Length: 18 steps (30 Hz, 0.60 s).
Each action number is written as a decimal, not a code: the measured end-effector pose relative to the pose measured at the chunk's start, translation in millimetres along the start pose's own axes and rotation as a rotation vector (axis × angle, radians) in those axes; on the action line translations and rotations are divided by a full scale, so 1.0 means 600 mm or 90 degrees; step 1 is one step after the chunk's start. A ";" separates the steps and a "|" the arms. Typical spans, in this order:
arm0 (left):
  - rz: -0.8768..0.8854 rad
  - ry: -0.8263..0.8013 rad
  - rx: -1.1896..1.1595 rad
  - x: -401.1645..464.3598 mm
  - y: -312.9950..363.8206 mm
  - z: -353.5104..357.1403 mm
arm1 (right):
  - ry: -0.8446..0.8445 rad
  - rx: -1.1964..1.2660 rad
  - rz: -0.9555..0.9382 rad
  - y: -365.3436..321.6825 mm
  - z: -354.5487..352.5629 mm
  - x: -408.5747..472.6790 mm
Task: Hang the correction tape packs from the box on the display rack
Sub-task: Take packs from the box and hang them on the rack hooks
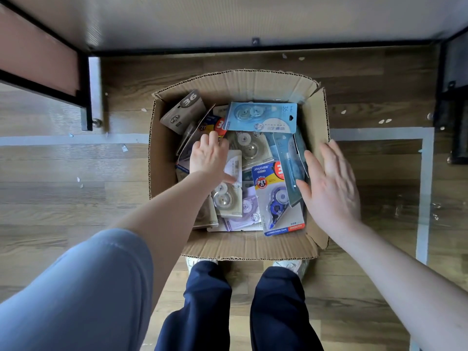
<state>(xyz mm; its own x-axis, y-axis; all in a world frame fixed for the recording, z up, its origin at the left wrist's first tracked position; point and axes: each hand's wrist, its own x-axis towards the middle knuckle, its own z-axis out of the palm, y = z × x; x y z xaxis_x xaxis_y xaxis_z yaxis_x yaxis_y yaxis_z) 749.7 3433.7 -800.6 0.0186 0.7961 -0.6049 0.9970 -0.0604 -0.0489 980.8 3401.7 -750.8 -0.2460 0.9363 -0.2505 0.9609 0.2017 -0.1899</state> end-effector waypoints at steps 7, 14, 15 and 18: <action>0.108 0.173 -0.059 -0.049 -0.025 0.023 | 0.024 -0.005 -0.015 0.004 -0.012 0.005; 0.068 0.033 -0.428 -0.083 -0.037 0.024 | -0.004 0.032 -0.039 -0.016 -0.022 0.016; 0.042 0.040 -0.488 -0.086 -0.040 0.026 | -0.024 0.036 -0.034 -0.020 -0.022 0.020; -0.087 0.018 -0.672 -0.097 -0.043 0.035 | -0.104 0.054 0.010 -0.035 -0.018 0.040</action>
<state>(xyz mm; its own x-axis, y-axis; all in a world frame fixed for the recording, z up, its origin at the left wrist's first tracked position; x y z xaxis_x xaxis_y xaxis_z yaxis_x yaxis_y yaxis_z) 721.1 3376.5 -780.8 -0.1106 0.7707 -0.6276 0.5505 0.5732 0.6069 956.0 3422.9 -742.5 -0.2553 0.8788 -0.4033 0.9523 0.1562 -0.2623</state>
